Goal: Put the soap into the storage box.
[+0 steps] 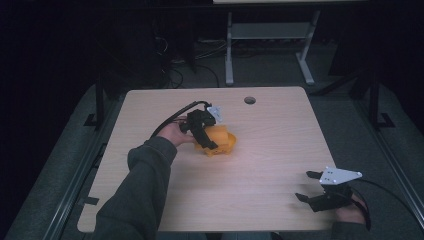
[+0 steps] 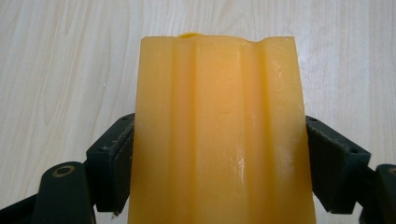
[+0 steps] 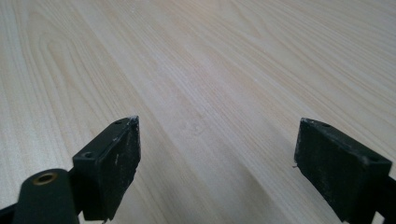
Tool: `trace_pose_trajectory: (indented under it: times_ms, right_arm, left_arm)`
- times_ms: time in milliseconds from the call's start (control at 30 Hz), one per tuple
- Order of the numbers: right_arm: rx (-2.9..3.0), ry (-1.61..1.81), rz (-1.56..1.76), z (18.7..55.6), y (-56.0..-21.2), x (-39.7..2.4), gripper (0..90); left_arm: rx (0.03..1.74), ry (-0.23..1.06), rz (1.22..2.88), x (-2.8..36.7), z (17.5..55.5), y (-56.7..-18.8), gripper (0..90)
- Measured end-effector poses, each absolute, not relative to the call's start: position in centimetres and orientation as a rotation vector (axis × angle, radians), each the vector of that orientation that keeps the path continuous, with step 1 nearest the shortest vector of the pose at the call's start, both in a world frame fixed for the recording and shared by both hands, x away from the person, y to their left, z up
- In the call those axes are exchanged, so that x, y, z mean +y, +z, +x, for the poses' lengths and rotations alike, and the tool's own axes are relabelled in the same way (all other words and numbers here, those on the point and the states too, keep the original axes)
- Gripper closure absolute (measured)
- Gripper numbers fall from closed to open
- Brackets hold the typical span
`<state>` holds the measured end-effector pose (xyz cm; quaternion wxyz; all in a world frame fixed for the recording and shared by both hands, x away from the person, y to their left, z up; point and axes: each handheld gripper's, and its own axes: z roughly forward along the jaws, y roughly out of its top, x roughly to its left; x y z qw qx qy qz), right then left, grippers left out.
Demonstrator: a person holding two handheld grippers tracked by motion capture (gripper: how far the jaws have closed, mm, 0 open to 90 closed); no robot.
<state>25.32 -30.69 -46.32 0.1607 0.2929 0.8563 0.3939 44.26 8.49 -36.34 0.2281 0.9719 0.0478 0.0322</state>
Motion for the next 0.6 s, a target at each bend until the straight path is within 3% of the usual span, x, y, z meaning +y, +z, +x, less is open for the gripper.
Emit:
trace_pose_trajectory:
  times_ms: [600]
  right_arm:
    - [2.447,1.119,0.832,25.3,-46.4,-30.9,14.0]
  left_arm:
    - [0.125,0.072,2.666,7.5,45.3,-37.6,21.0]
